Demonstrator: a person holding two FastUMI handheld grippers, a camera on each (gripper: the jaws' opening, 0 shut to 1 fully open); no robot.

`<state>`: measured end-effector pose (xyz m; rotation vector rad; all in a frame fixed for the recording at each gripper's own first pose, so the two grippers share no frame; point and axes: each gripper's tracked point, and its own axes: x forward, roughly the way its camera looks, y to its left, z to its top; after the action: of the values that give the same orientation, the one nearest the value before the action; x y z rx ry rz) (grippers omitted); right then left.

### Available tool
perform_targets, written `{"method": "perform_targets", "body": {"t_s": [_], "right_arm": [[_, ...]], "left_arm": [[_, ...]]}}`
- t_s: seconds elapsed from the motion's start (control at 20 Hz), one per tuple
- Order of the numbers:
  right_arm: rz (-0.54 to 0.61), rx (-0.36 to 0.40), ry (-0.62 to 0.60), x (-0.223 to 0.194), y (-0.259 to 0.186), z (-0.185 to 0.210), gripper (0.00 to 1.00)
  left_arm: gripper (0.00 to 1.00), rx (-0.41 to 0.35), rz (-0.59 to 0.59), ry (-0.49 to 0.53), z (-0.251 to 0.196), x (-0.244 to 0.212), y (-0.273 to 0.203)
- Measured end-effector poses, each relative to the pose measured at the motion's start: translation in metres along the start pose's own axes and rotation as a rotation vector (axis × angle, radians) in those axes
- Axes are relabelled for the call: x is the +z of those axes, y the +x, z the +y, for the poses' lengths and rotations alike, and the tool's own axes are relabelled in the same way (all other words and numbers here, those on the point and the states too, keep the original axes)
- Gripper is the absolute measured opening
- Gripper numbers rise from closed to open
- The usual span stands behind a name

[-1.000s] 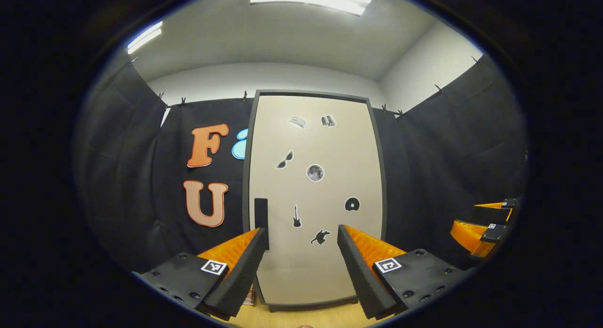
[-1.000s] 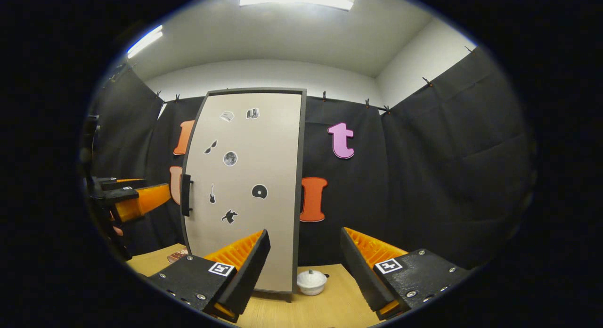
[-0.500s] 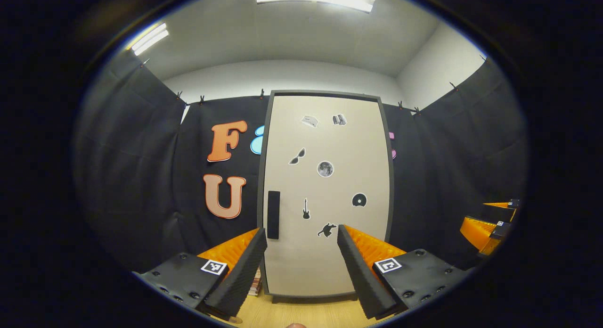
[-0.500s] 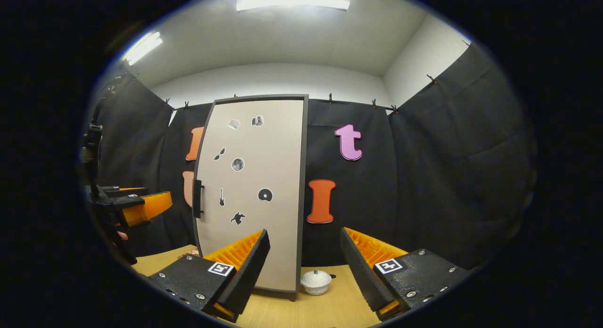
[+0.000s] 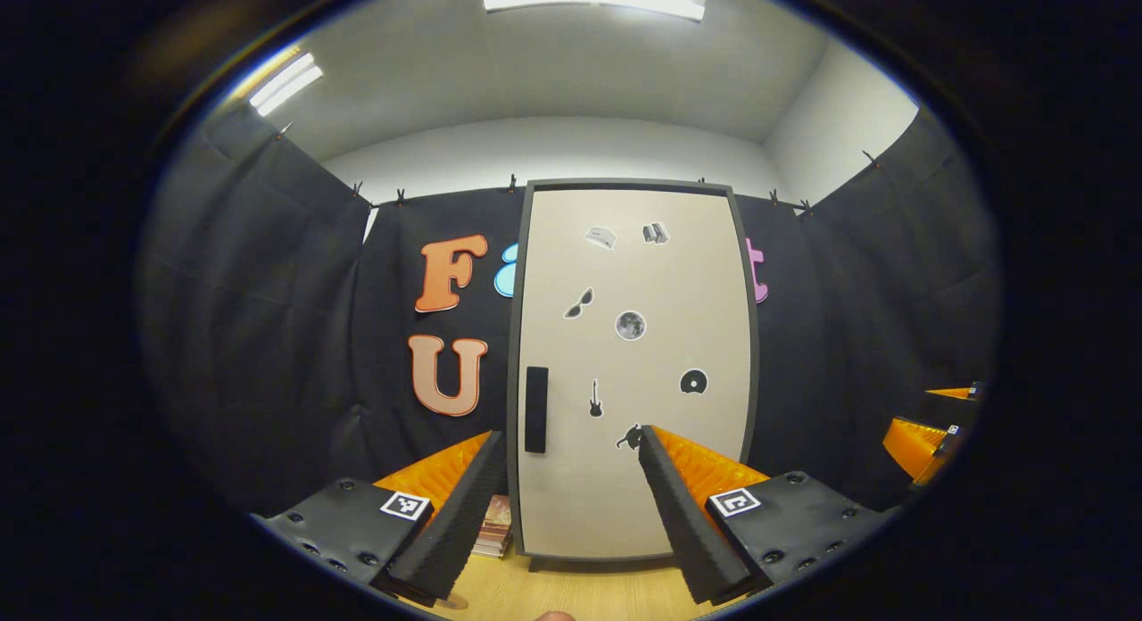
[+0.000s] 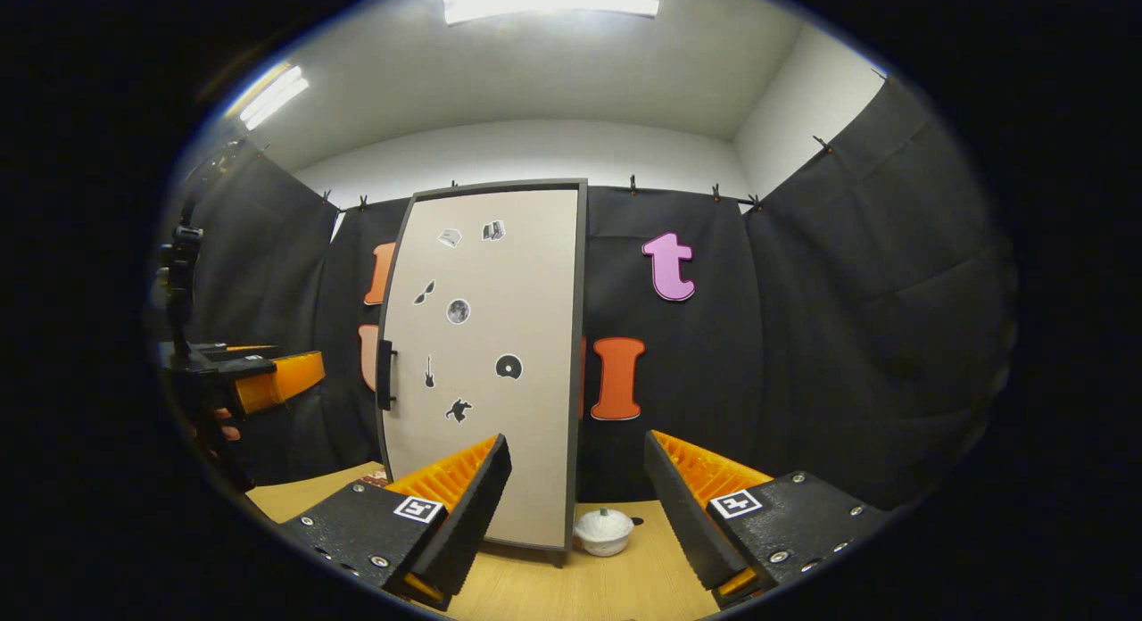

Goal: Open the cabinet door with the right hand, grasp the bottle in the cabinet with the left hand and place it on the coaster, then close the cabinet door with the right hand.

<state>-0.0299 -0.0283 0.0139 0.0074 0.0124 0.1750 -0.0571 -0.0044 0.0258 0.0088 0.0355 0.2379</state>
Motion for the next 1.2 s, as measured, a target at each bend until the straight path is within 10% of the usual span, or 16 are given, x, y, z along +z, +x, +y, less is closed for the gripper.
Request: {"method": "perform_targets", "body": {"t_s": [1.2], "right_arm": [[0.121,0.077,-0.015,-0.034,0.141,0.194,0.93]], "left_arm": [[0.98,-0.071,-0.024,0.015,0.162,-0.029,0.073]]}}
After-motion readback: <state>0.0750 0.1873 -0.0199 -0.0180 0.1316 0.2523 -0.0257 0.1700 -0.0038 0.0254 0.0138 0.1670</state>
